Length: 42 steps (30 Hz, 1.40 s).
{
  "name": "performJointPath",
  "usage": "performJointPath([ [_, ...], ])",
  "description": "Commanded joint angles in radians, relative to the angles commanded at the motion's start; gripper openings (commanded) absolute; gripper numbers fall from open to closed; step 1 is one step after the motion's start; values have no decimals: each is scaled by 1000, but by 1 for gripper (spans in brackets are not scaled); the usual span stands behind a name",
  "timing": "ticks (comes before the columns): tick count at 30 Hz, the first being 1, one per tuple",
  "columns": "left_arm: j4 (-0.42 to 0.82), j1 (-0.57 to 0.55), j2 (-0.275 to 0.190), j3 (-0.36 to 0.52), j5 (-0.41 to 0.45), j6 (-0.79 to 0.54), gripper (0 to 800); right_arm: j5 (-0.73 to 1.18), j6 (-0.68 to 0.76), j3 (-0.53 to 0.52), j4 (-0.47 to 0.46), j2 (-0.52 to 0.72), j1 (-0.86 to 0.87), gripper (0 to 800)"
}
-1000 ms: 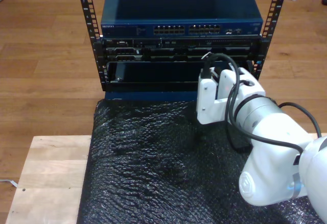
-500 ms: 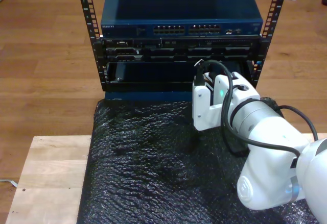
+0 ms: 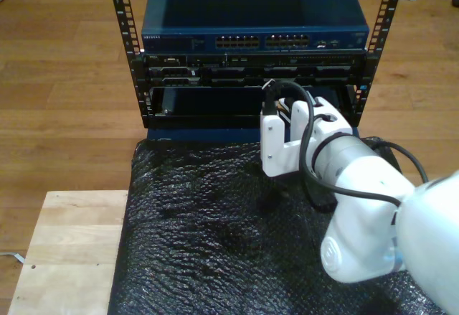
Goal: Grab the cable and plug it in
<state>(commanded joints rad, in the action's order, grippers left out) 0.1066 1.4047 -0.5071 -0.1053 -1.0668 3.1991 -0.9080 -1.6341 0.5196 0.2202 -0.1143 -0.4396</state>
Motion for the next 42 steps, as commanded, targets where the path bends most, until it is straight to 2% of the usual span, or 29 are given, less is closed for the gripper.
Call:
performJointPath([
  [12,0,0,0,0,0,0,800,-54,-3,43,8,-32,14,0],
  [18,0,0,0,0,0,0,800,-48,-11,132,5,-68,31,0],
  [26,0,0,0,0,0,0,800,-64,-61,103,15,-74,49,0],
  [33,0,0,0,0,0,0,800,-239,-71,63,18,-75,77,0],
  [38,0,0,0,0,0,2,800,-272,-104,66,26,-84,74,0],
  [42,0,0,0,0,0,0,800,-354,-133,126,44,-169,74,0],
])
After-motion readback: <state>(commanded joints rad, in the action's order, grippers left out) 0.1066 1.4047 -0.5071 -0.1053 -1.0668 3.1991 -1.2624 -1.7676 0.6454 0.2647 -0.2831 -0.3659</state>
